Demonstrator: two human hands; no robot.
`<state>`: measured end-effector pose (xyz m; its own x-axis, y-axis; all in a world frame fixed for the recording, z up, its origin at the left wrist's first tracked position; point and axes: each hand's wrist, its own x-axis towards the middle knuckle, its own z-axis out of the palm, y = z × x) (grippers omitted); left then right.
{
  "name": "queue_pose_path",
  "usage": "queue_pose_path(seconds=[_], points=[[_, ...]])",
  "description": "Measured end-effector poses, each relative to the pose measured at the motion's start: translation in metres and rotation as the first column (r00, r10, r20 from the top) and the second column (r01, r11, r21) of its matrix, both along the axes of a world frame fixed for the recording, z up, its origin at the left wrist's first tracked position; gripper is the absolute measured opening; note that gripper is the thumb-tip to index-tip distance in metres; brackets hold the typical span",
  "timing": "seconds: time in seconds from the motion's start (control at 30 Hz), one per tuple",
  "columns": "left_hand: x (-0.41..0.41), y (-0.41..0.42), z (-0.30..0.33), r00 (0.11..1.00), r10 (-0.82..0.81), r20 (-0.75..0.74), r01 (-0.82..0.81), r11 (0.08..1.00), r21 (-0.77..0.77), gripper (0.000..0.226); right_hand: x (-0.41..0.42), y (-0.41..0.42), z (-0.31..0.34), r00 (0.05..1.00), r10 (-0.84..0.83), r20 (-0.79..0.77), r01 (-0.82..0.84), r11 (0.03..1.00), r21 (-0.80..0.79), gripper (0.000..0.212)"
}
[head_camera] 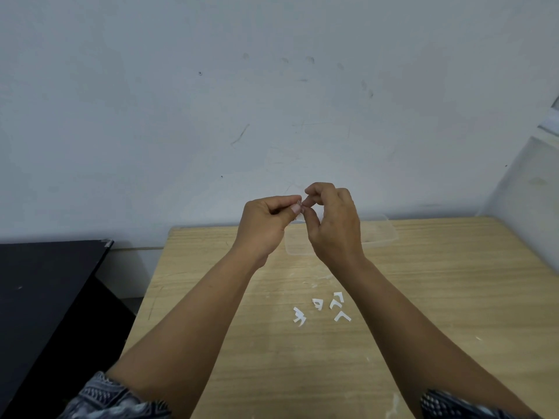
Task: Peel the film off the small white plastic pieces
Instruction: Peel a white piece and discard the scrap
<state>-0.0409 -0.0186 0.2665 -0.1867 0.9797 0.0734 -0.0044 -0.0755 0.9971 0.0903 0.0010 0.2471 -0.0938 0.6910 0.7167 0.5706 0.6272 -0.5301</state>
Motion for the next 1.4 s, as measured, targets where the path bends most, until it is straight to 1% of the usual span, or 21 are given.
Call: queue_pose_path(seconds=[0.17,0.23,0.37,0.47,0.57,0.63,0.77,0.83,0.9,1.0,1.07,1.13,1.2,1.3,1.4], points=[[0.001,0.0,-0.002,0.999,0.017,0.043,-0.016,1.0,-0.011,0.017,-0.002,-0.002,-0.003,1.0,0.025,-0.014,-0.025,0.999,-0.031,0.025],[0.002,0.0,-0.003,0.997,0.02,0.072,-0.019,1.0,-0.014,0.017,-0.003,-0.001,-0.005,1.0,0.001,-0.025,-0.002,1.0,-0.023,0.027],[0.001,0.0,-0.001,0.993,0.01,0.119,-0.009,1.0,-0.008,0.017,-0.005,0.001,-0.01,0.993,-0.118,0.007,0.117,0.991,0.06,0.025],[0.0,0.001,-0.002,0.991,0.004,0.136,-0.003,1.0,-0.006,0.019,-0.004,0.005,-0.014,0.989,-0.147,0.016,0.144,0.982,0.118,0.02],[0.001,0.001,-0.003,0.986,-0.004,0.164,0.007,1.0,-0.013,0.02,-0.002,0.007,-0.017,0.976,-0.195,0.093,0.177,0.97,0.17,0.016],[0.001,-0.001,-0.002,0.985,-0.037,0.169,0.04,0.999,-0.015,0.023,-0.002,0.008,-0.016,0.972,-0.212,0.098,0.193,0.965,0.177,0.015],[-0.002,-0.002,-0.003,0.976,-0.158,0.15,0.158,0.987,0.011,0.035,0.0,0.006,-0.012,0.978,-0.205,0.026,0.2,0.971,0.128,0.014],[-0.003,-0.003,-0.004,0.979,-0.17,0.113,0.169,0.985,0.016,0.039,0.0,0.005,-0.009,0.977,-0.214,0.016,0.211,0.972,0.107,0.012],[-0.002,-0.003,-0.004,0.983,-0.164,0.087,0.163,0.986,0.018,0.038,-0.001,0.003,-0.007,0.975,-0.221,0.029,0.217,0.971,0.102,0.012],[-0.002,-0.001,-0.005,0.99,-0.131,0.054,0.131,0.991,0.005,0.034,-0.002,0.002,-0.005,0.975,-0.217,0.052,0.214,0.975,0.057,0.014],[-0.001,0.0,-0.006,0.994,-0.068,0.086,0.07,0.997,-0.02,0.027,-0.004,0.001,-0.004,0.979,-0.201,0.041,0.201,0.98,0.006,0.013],[0.001,0.001,-0.006,0.986,-0.006,0.167,0.016,0.998,-0.054,0.02,-0.005,0.0,-0.005,0.984,-0.176,0.028,0.177,0.984,-0.03,0.013],[0.003,0.001,-0.006,0.977,0.019,0.213,0.0,0.996,-0.085,0.017,-0.008,0.0,-0.006,0.989,-0.146,0.011,0.147,0.987,-0.06,0.017],[0.004,0.001,-0.008,0.975,0.042,0.218,-0.02,0.995,-0.1,0.017,-0.011,-0.001,-0.008,0.994,-0.11,-0.027,0.107,0.99,-0.092,0.015],[0.002,0.002,-0.006,0.976,0.078,0.203,-0.058,0.993,-0.102,0.016,-0.011,-0.001,-0.01,0.996,-0.07,-0.048,0.064,0.993,-0.103,0.018]])
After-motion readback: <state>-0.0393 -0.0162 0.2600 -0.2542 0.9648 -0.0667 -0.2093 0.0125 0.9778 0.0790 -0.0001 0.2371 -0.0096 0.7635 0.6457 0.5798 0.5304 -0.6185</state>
